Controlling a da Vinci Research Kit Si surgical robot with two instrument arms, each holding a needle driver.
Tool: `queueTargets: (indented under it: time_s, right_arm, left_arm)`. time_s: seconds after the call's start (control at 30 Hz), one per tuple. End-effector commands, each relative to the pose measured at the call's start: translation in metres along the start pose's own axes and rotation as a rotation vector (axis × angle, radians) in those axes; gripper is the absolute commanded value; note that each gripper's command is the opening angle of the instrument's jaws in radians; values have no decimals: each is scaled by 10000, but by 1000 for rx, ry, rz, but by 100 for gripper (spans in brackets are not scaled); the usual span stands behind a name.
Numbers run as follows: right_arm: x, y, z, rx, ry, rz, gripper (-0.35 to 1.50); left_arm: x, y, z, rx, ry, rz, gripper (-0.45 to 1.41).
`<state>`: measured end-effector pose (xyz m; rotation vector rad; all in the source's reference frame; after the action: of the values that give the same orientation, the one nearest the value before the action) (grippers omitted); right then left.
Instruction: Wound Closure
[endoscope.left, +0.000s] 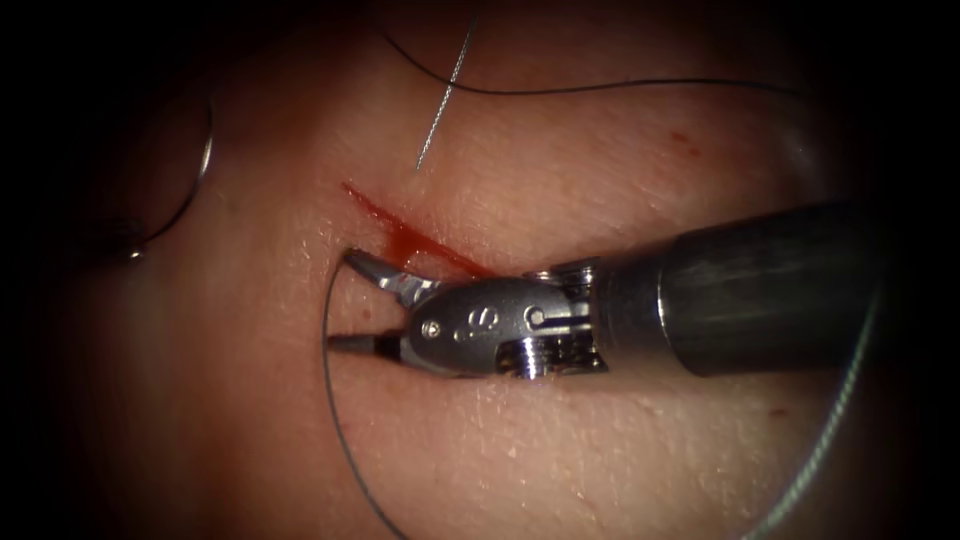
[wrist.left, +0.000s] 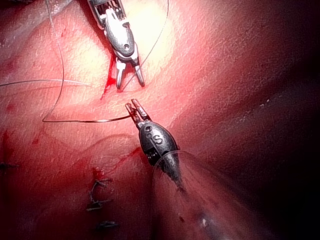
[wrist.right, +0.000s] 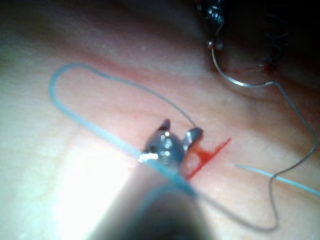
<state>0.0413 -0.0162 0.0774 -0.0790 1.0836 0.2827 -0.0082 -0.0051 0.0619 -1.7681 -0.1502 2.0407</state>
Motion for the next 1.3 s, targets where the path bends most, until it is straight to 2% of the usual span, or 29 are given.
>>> queueTargets:
  time_s: [0.03, 0.13, 0.2, 0.23, 0.47, 0.6, 0.7, 0.97, 1.3]
  right_arm:
    - [-5, -4, 19, -2, 0, -3, 105]
    - [-9, -3, 25, -7, -2, -6, 94]
    - [-11, -5, 23, 27, 21, -9, -1]
    - [-12, -6, 19, 51, 31, -11, -35]
    - [-7, -19, -7, 77, 27, -20, -35]
    - [8, -35, -27, 88, 52, -13, -35]
    - [24, -57, -43, 106, 69, -16, -35]
    - [54, -99, -63, 148, 92, -28, -35]
    - [62, -121, -83, 172, 105, -38, -35]
  left_arm:
    - [-8, 4, 4, -1, 0, -2, -45]
    - [-8, 4, 4, -2, 0, -2, -45]
    - [-8, 4, 4, -2, 0, -2, -45]
    - [-8, 4, 4, -2, 0, -2, -45]
    - [-8, 4, 4, -2, 0, -2, -45]
    - [-8, 4, 4, -2, 0, -2, -45]
    - [-8, 4, 4, -2, 0, -2, -45]
    - [-8, 4, 4, -2, 1, -2, -45]
    - [-8, 4, 4, -2, 1, -2, -45]
